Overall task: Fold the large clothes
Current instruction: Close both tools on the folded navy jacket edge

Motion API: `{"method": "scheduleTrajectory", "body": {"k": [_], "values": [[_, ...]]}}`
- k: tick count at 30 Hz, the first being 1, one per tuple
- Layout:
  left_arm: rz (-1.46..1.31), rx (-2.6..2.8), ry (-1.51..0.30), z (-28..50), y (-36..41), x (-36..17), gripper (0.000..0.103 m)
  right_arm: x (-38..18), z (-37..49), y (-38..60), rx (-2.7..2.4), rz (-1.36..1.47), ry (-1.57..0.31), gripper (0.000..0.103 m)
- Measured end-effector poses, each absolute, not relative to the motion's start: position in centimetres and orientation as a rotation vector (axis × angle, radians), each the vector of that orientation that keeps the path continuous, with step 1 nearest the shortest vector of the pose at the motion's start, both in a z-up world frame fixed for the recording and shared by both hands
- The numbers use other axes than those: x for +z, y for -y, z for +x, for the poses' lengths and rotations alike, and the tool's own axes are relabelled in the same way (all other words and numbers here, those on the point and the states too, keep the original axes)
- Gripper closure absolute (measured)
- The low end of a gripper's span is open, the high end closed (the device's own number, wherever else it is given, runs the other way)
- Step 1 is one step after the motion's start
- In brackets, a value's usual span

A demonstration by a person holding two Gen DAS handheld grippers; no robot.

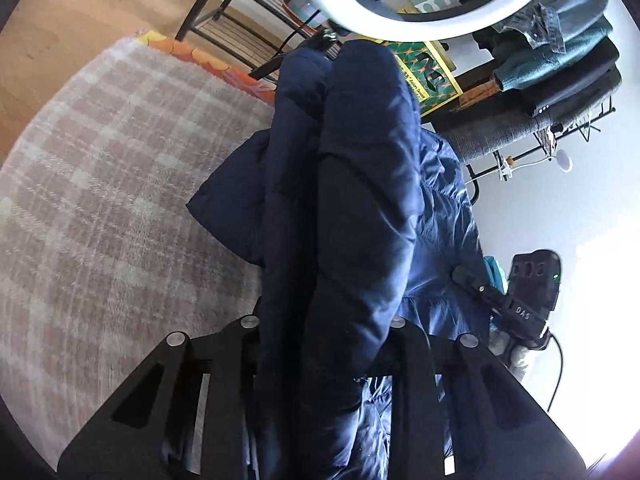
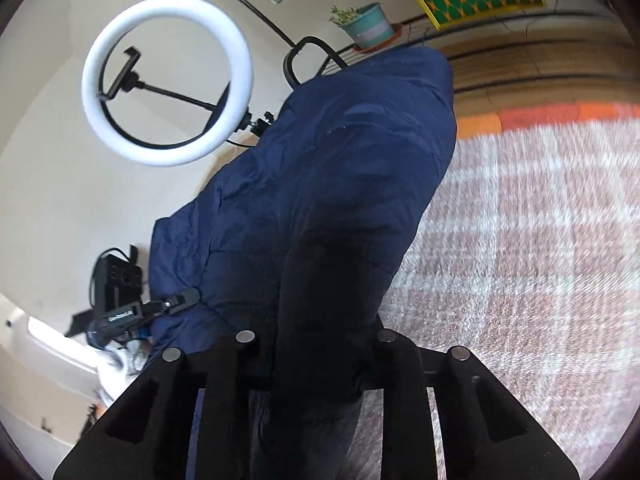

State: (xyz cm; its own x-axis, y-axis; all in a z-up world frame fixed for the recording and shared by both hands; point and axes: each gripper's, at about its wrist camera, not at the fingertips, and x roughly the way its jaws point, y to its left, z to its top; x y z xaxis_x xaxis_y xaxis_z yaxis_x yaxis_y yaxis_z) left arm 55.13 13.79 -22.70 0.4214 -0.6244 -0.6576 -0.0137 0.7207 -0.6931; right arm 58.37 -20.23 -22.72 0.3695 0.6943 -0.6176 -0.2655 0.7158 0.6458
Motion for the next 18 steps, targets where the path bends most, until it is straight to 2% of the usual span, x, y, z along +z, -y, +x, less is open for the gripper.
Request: {"method": "scheduleTrajectory", "body": {"k": [18], "values": [[-0.586, -0.502, -1.073, 45.6, -4.0, -13.4, 0.083, -13.4, 48.9, 25.2, 0.623, 0.201, -0.932, 0.084]]}}
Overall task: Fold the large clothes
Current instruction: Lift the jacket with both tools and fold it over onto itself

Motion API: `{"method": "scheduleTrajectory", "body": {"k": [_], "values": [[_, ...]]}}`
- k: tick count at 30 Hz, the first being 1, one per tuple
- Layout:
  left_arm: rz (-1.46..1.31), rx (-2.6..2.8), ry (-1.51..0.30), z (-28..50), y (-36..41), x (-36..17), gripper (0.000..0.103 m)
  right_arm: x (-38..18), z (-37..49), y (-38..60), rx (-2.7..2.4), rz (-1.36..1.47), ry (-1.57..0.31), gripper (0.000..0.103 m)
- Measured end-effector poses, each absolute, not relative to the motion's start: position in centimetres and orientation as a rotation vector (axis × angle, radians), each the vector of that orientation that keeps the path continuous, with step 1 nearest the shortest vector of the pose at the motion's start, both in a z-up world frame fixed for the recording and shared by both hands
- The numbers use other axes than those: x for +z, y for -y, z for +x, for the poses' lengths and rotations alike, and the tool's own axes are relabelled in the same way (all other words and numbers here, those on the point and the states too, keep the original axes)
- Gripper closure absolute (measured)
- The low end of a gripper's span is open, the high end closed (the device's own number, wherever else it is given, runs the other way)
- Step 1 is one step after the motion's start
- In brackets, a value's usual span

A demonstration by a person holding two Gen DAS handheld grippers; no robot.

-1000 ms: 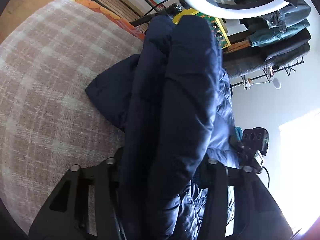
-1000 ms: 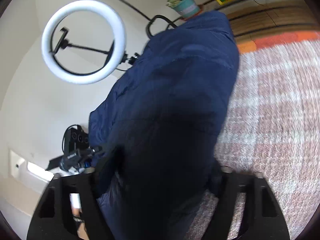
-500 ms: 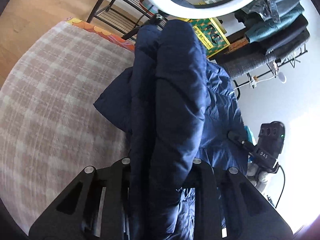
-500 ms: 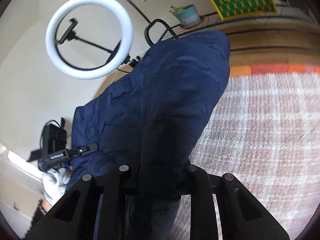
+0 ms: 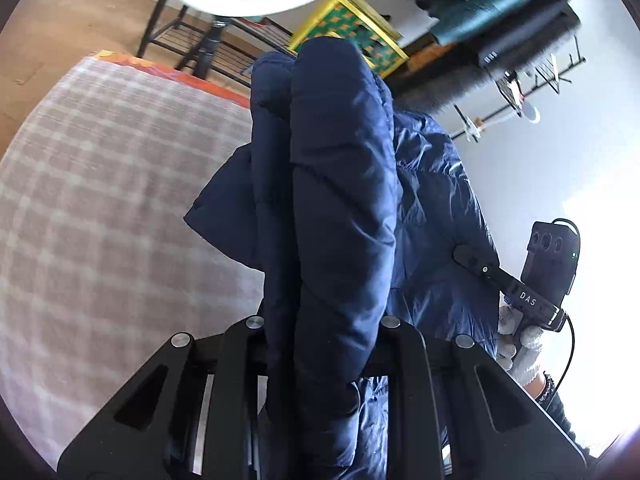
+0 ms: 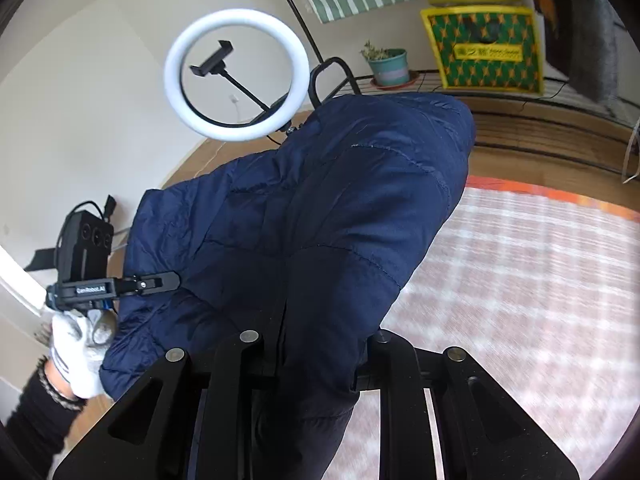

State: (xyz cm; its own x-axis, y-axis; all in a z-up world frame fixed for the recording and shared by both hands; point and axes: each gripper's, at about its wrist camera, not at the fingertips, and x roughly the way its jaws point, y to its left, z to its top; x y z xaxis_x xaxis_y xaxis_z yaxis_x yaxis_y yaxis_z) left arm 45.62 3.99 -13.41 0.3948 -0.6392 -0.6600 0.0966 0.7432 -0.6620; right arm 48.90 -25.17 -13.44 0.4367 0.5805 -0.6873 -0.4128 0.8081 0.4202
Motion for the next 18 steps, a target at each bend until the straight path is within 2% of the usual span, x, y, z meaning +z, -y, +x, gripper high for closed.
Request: {"method": "scheduleTrajectory", "body": {"k": [11, 18], "values": [[-0.454, -0.64, -1.082, 39.4, 9.8, -9.0, 0.083, -9.9, 39.4, 36.3, 0.537, 0.167, -0.879, 0.084], [-0.391, -0.738, -1.074, 39.0, 20.3, -7.5, 0.083, -7.7, 36.3, 44.5, 0.464, 0.112, -0.831, 0.084]]}}
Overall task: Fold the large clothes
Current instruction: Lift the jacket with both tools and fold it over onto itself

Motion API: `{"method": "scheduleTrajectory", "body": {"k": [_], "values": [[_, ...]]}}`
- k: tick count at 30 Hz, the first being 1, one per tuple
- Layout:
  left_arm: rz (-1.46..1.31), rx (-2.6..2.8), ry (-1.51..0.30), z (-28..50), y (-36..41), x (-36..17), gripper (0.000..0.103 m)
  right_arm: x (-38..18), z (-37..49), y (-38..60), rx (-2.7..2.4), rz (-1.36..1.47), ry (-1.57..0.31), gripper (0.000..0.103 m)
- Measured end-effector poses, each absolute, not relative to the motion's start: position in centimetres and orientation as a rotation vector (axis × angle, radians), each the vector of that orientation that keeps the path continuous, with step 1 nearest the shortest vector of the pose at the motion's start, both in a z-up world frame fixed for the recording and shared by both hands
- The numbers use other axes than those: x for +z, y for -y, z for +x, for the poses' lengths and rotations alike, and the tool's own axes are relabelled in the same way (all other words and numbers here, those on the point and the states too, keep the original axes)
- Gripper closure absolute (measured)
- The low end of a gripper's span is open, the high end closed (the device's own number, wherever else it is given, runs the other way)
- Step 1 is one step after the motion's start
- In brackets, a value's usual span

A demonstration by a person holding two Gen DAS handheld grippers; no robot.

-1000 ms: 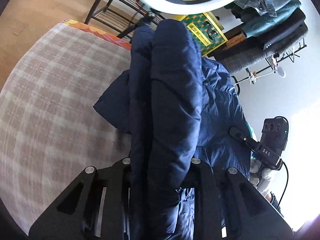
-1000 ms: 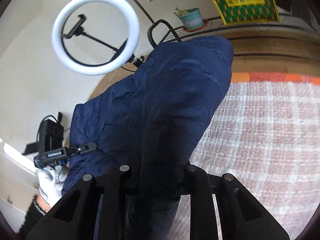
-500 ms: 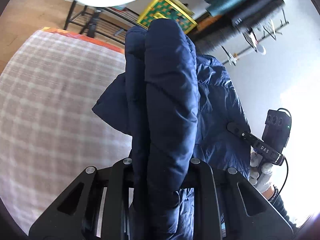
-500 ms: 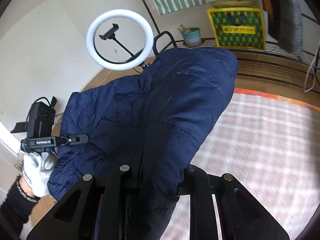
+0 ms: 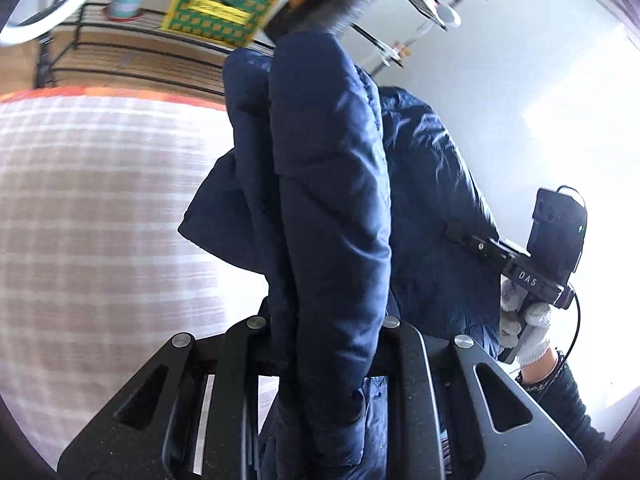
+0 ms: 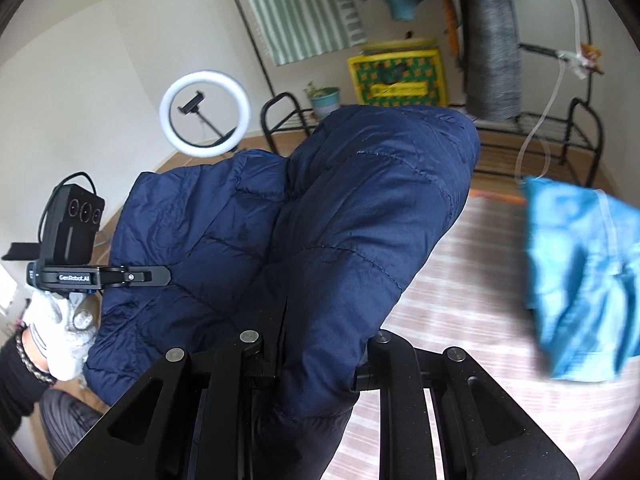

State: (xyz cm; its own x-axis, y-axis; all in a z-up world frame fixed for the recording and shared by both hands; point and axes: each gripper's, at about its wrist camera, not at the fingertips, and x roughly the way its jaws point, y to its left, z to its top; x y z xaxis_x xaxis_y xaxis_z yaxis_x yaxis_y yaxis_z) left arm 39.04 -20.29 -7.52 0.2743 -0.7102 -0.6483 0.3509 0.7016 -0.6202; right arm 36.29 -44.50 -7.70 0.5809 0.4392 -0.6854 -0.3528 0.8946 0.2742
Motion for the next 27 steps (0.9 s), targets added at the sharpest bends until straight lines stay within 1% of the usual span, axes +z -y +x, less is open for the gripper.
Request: {"method": "scheduleTrajectory", "body": {"k": [16, 27], "values": [[-0.253, -0.909, -1.047, 40.6, 43.3, -6.8, 0.084, -5.1, 34.5, 62.0, 0.276, 0.085, -0.739, 0.084], [-0.225, -0.976, -0.973, 44.1, 55.1, -5.9, 0.084, -2.4, 36.3, 70.8, 0.139, 0.02, -0.658, 0.085]]}}
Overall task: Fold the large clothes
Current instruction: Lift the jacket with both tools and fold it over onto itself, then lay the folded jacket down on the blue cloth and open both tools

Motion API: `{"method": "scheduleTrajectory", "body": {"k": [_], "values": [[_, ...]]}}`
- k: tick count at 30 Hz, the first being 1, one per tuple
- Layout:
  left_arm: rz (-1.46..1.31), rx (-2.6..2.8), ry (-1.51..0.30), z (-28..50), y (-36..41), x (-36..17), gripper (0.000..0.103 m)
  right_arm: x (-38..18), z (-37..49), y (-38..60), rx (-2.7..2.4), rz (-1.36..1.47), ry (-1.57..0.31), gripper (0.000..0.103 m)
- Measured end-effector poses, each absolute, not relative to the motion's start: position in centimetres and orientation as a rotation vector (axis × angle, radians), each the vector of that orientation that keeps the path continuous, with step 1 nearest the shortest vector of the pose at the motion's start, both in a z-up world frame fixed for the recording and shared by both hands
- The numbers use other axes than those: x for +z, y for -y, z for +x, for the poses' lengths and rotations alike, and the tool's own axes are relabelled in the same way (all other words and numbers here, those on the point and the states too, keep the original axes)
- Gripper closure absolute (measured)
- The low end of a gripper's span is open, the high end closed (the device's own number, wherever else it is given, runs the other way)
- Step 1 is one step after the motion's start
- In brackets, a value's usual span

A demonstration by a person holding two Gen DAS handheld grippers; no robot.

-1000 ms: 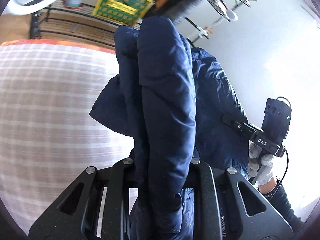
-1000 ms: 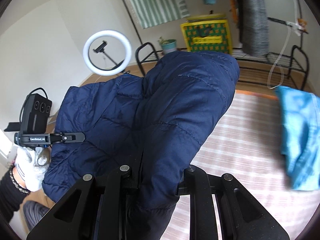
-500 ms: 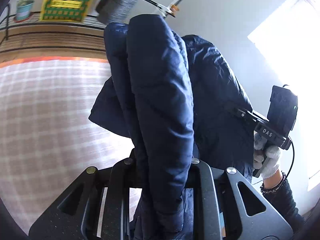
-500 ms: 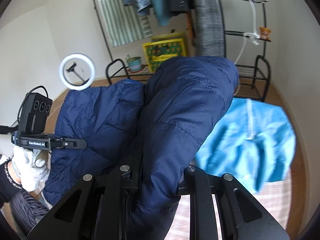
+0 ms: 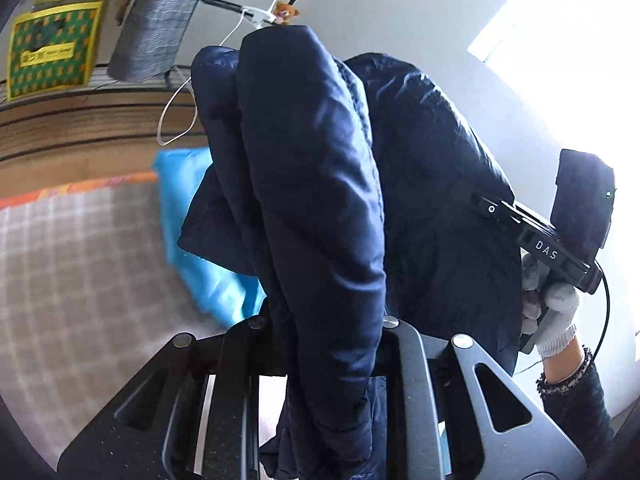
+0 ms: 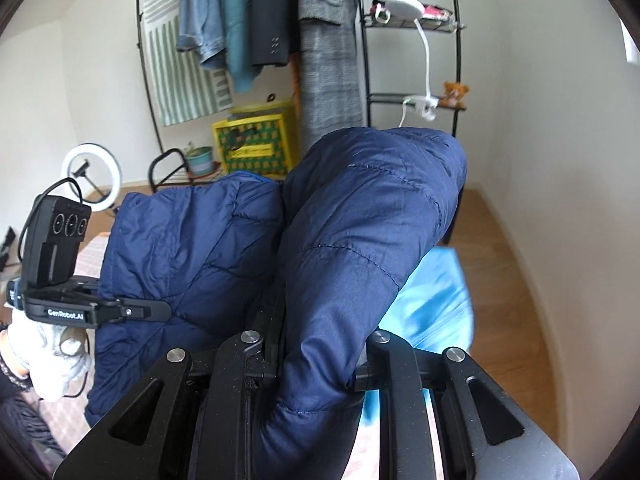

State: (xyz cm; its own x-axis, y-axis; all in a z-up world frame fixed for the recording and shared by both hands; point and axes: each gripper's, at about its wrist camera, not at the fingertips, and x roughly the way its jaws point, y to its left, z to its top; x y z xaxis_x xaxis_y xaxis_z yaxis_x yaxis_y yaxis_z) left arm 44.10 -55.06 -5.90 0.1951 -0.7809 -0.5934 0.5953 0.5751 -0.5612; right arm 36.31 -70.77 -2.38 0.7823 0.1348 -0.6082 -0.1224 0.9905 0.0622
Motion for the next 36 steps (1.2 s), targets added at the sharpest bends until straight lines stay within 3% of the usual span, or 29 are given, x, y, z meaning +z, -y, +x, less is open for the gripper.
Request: {"method": "scheduleTrajectory", "body": {"k": [10, 23, 30, 36], "values": [[-0.211, -0.937, -0.939, 50.1, 59.1, -7.5, 0.084, -2.8, 42.3, 74.1, 0.099, -0.055, -0.623, 0.085], [-0.243, -0.866, -0.981, 53.7, 59.1, -15.6, 0.084, -10.3, 49.5, 75.6, 0.058, -0.162, -0.708, 0.084], [-0.236, -0.849, -0.994, 53.6, 58.3, -16.7, 0.082, -12.5, 50.4, 78.0, -0.132, -0.167, -0.778, 0.059], [-0.268, -0.819, -1.013, 53.5, 58.1, -17.1, 0.076, -11.2, 48.7, 79.1, -0.334, -0.221, -0.752, 0.053]]}}
